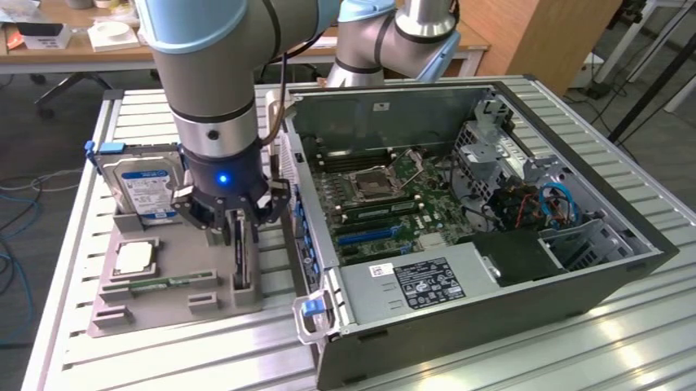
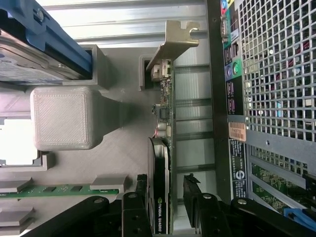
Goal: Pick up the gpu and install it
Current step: 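Pick up the gpu and move the gpu toward the slot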
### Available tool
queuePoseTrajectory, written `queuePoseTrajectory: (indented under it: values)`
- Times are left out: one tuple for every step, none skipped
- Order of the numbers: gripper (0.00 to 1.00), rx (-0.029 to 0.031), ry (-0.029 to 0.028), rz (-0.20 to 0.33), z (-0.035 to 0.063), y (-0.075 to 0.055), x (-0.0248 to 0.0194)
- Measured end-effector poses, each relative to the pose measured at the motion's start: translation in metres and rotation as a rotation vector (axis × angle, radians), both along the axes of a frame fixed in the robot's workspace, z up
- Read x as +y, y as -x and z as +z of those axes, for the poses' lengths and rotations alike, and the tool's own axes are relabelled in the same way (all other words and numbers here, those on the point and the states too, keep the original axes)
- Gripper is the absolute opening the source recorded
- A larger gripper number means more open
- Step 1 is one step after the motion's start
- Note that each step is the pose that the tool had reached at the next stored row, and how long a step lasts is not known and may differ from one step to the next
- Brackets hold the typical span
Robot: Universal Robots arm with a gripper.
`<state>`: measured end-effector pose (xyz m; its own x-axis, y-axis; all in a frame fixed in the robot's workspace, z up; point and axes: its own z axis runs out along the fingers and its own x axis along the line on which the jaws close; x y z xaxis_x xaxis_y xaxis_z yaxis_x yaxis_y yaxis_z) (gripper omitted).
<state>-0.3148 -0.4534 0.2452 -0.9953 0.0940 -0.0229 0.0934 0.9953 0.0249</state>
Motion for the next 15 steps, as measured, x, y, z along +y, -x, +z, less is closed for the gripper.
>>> queuePoseTrajectory:
  values:
    - [0.43,0.0,0.0,0.0,-0.0003,0.0,0.0]
    - [0.43,-0.0001,-0.0001,0.0,-0.0007,0.0,0.0]
    - [0.43,-0.0001,-0.0001,0.0,-0.0011,0.0,0.0001]
    - [0.43,0.0,0.0,0.0,-0.0014,0.0,0.0003]
    - [0.43,0.0001,0.0001,0.0,-0.0016,0.0,0.0004]
    - [0.43,0.0001,0.0001,0.0,-0.0016,0.0,0.0004]
    - [0.43,0.0001,0.0001,0.0,-0.0017,0.0,0.0004]
    - [0.43,0.0001,0.0001,0.0,-0.0017,0.0,0.0004]
    - [0.43,0.0,0.0001,0.0,-0.0017,0.0,0.0004]
    - [0.43,0.0,0.0,0.0,-0.0017,0.0,0.0004]
    - [0.43,0.0,0.0,0.0,-0.0017,0.0001,0.0004]
    - [0.43,-0.0002,-0.0001,0.0,-0.0019,0.0003,0.0005]
    - [0.43,-0.0001,-0.0001,0.0,-0.0019,0.0006,0.0006]
    - [0.43,-0.0001,-0.0001,0.0,-0.0018,0.0008,0.0006]
    - [0.43,0.0,0.0,0.0,-0.0018,0.0012,0.0006]
